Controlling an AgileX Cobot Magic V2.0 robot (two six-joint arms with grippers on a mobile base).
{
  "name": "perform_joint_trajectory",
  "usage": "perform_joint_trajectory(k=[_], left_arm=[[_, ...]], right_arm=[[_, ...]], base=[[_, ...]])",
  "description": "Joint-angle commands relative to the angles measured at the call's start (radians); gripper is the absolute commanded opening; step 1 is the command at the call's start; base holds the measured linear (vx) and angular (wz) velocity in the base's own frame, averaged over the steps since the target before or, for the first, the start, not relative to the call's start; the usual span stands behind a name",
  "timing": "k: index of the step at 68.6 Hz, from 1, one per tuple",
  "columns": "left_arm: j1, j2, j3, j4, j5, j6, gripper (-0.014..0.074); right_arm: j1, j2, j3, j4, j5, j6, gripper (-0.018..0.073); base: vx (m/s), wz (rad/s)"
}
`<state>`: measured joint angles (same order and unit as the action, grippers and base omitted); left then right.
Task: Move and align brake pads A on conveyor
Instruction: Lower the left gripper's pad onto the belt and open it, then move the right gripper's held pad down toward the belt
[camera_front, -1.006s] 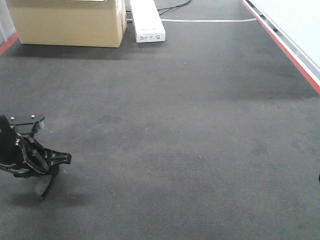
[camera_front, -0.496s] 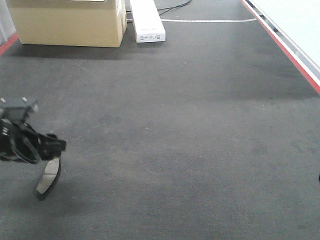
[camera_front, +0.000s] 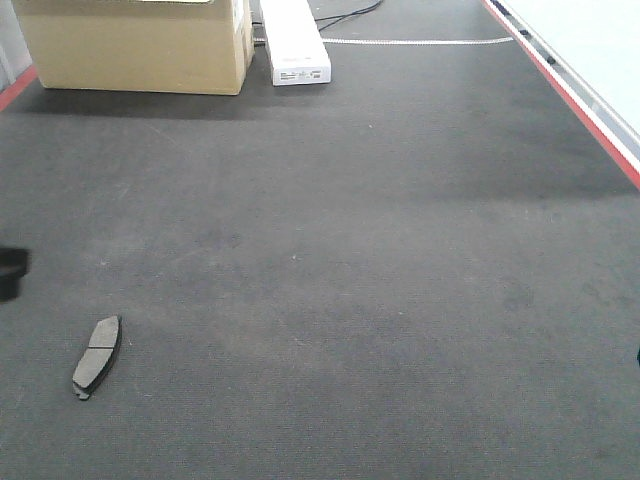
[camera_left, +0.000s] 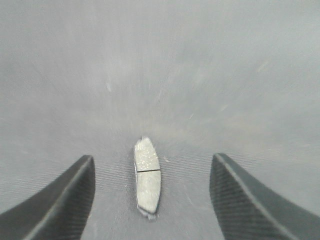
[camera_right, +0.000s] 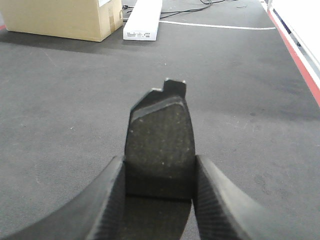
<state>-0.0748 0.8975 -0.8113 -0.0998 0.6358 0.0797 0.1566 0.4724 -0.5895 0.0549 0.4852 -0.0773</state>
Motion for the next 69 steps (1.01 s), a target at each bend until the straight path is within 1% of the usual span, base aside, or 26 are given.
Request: perform_joint_trajectory(k=[1, 12, 17, 29, 36, 69], left_arm=[[-0.003, -0.124, 0.05, -0.004, -0.078, 0.011, 0.045], [-0.003, -0.344, 0.199, -0.004, -0.13, 0.043, 0.045], [-0.003, -0.428, 0.255, -0.004, -0.16, 0.043, 0.045], [-0.003, -0.554, 0.342, -0.005, -0.206, 0.043, 0.045], [-0.003, -0.577, 0.36, -0.005, -0.203, 0.043, 0.045], [-0.003, -0.577, 0.359, -0.007, -0.199, 0.043, 0.045]], right_arm=[[-0.005, 0.005, -0.032, -0.005, -0.096, -0.004, -0.0007], [-0.005, 0.005, -0.032, -0.005, -0.096, -0.004, -0.0007], [-0.005, 0.005, -0.032, -0.005, -0.096, -0.004, -0.0007], [-0.005, 0.005, -0.032, -0.005, -0.096, -0.004, -0.0007], [-0.005, 0.005, -0.032, -0.005, -0.096, -0.004, -0.0007], [-0.005, 0.005, -0.032, -0.005, -0.099, -0.004, -0.0007]], base=[[0.0, 0.0], [0.0, 0.0], [0.0, 0.0], [0.0, 0.0], [0.0, 0.0], [0.0, 0.0]])
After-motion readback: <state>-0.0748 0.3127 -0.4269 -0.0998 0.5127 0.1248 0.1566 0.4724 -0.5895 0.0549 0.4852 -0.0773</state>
